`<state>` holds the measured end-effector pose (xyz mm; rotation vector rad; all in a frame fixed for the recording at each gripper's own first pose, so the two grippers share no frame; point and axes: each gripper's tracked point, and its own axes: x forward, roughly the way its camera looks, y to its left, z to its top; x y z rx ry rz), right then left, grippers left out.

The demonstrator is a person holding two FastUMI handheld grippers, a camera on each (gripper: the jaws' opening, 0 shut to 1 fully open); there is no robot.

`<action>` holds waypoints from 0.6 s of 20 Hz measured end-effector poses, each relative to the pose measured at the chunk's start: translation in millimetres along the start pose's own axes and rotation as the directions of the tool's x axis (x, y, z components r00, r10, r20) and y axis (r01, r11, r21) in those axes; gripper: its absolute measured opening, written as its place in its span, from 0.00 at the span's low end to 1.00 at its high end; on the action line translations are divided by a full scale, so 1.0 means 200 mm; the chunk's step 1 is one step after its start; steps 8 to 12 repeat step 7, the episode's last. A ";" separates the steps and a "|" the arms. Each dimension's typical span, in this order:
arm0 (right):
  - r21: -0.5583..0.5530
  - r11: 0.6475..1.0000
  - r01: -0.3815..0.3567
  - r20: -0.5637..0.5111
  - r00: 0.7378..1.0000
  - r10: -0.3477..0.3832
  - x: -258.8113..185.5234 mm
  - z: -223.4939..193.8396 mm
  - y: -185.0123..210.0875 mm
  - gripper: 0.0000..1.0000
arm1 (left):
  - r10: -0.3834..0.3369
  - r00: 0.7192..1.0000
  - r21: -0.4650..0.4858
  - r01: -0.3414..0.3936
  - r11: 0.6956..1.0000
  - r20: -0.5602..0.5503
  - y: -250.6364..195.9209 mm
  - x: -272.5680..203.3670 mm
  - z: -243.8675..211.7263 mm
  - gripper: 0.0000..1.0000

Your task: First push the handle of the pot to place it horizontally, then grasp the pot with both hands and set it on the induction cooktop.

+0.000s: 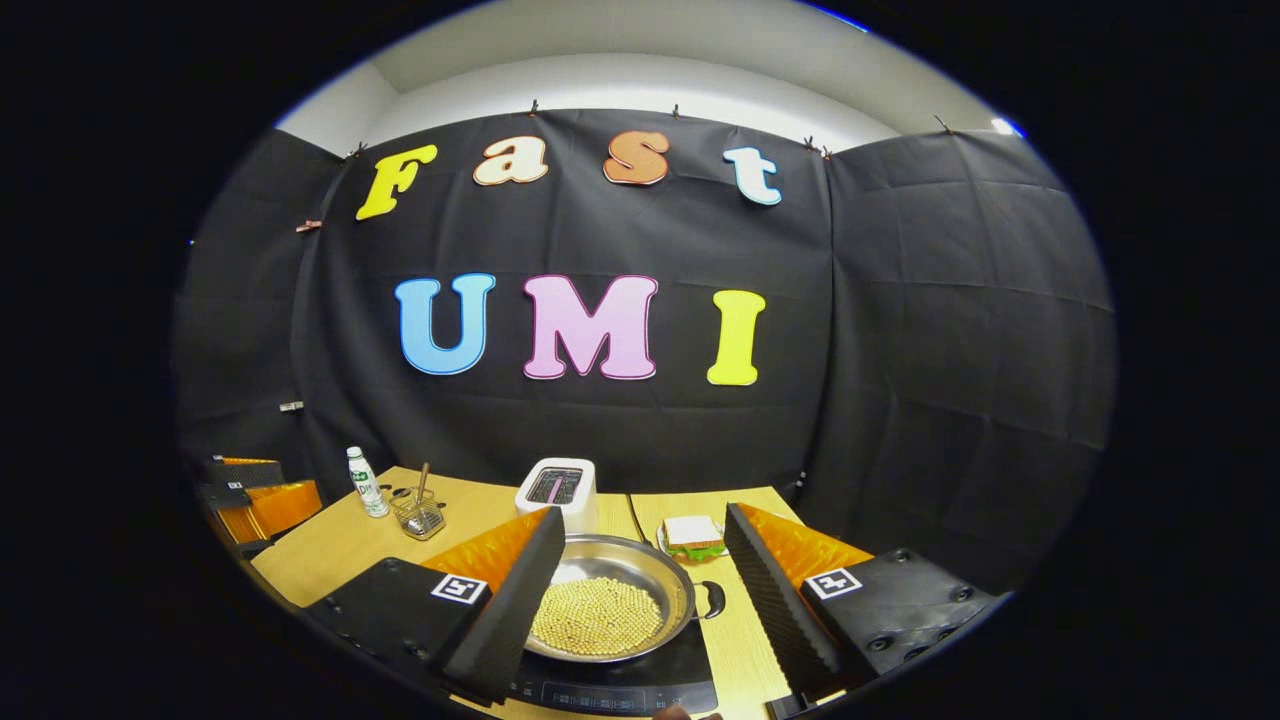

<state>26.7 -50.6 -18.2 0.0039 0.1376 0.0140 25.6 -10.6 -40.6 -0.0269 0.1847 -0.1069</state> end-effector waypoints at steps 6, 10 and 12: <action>-0.001 1.000 0.001 -0.004 1.000 -0.001 0.00 0.00 0.00 0.99 | -0.001 1.000 0.006 0.001 1.000 -0.004 -0.02 -0.01 -0.01 0.96; 0.001 1.000 0.001 -0.003 1.000 -0.001 0.00 0.00 0.00 0.99 | -0.002 1.000 0.005 0.002 1.000 -0.004 -0.02 0.00 -0.01 0.96; 0.001 1.000 0.001 -0.003 1.000 -0.001 0.00 0.00 0.00 0.99 | -0.002 1.000 0.005 0.002 1.000 -0.004 -0.02 0.00 -0.01 0.96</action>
